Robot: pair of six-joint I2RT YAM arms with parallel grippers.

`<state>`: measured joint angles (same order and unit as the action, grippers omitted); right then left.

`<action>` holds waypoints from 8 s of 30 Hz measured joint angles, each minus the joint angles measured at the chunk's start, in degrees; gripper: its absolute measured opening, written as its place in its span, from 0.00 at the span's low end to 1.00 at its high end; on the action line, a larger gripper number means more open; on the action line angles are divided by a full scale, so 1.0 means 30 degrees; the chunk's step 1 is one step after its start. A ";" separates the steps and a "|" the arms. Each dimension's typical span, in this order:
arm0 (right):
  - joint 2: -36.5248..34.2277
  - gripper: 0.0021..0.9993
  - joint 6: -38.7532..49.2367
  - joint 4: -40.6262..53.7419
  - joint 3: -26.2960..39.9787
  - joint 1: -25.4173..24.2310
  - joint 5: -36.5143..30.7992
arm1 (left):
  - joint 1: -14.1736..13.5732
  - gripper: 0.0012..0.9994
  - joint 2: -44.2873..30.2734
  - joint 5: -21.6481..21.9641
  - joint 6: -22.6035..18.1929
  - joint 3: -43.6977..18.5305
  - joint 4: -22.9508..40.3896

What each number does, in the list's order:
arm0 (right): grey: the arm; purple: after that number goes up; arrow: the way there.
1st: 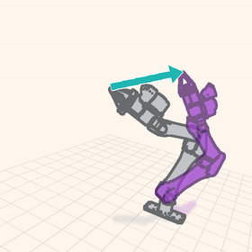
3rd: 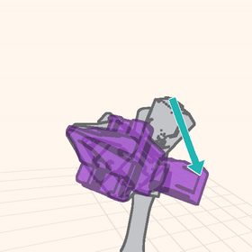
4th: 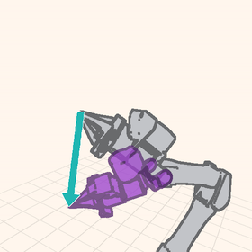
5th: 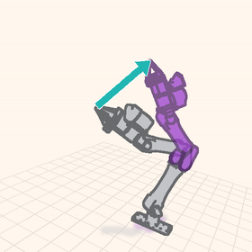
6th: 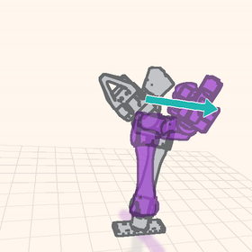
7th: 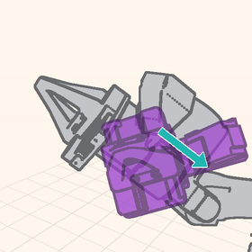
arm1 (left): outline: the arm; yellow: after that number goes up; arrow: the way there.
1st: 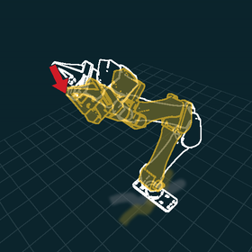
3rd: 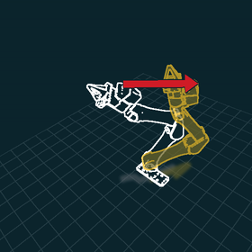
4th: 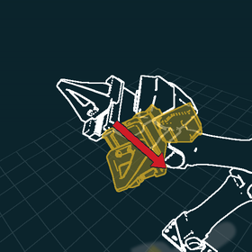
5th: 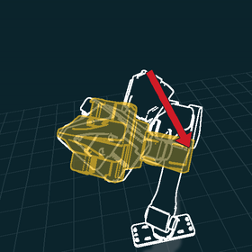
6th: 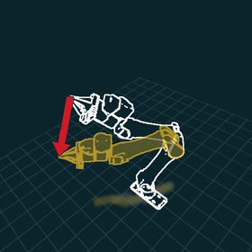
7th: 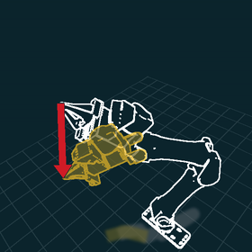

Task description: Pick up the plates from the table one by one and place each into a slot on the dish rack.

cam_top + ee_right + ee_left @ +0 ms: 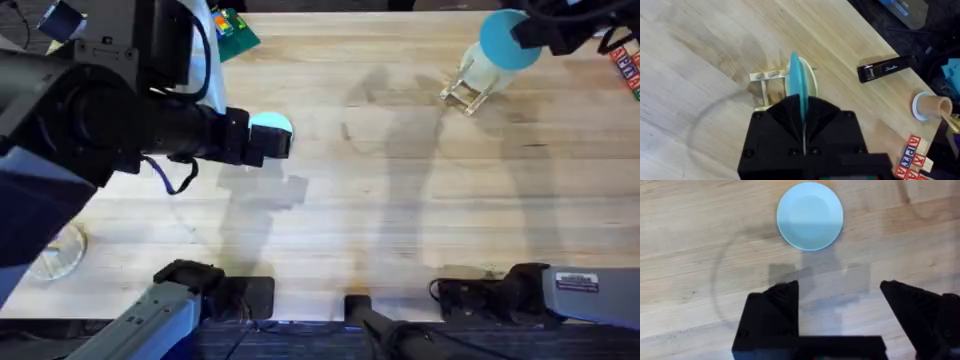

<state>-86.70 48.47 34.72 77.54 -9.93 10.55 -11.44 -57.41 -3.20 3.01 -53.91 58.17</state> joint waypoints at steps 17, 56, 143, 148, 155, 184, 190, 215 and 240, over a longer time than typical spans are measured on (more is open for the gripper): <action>-0.0567 0.03 0.0036 0.0000 0.0000 -0.0168 0.0000 | 0.0000 0.99 0.0000 0.0000 0.0001 0.0000 0.0000; -0.1716 0.03 0.0364 0.0022 0.0000 -0.0554 0.0787 | 0.0000 0.99 -0.0007 0.0000 0.0000 0.0000 0.0000; 0.6583 0.75 -0.5039 -0.0742 0.0081 0.2436 0.0801 | 0.0000 0.99 0.0000 0.0000 0.0000 0.0000 0.0000; 0.7443 0.75 -0.7138 0.0040 0.0124 0.3305 0.0801 | 0.0000 0.99 -0.0006 0.0000 0.0000 0.0000 0.0000; 0.7520 0.75 -1.1400 0.0461 0.0124 0.4490 0.1008 | 0.0000 0.99 0.0000 0.0000 0.0000 0.0000 0.0000; 0.7873 0.85 -1.4732 0.4574 0.0124 0.5056 0.5231 | 0.0000 0.99 -0.0007 0.0007 0.0000 -0.0015 0.4396; 0.7986 0.85 -1.4732 0.4415 0.0124 0.5056 0.5236 | 0.0000 0.99 -0.0005 0.0000 0.0000 -0.0015 0.4119; 0.7986 0.87 -1.4732 0.4364 0.0124 0.5056 0.5238 | 0.0000 0.04 0.0000 -0.4053 0.5872 -0.0015 0.1851; 0.7986 0.87 -1.4732 0.4233 0.0124 0.5056 0.5238 | 0.7132 0.04 -0.3889 -0.9810 0.0223 -0.0015 0.0167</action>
<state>-62.74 4.27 47.42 77.91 5.23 26.26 9.95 -69.07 -32.63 3.67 -53.95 58.67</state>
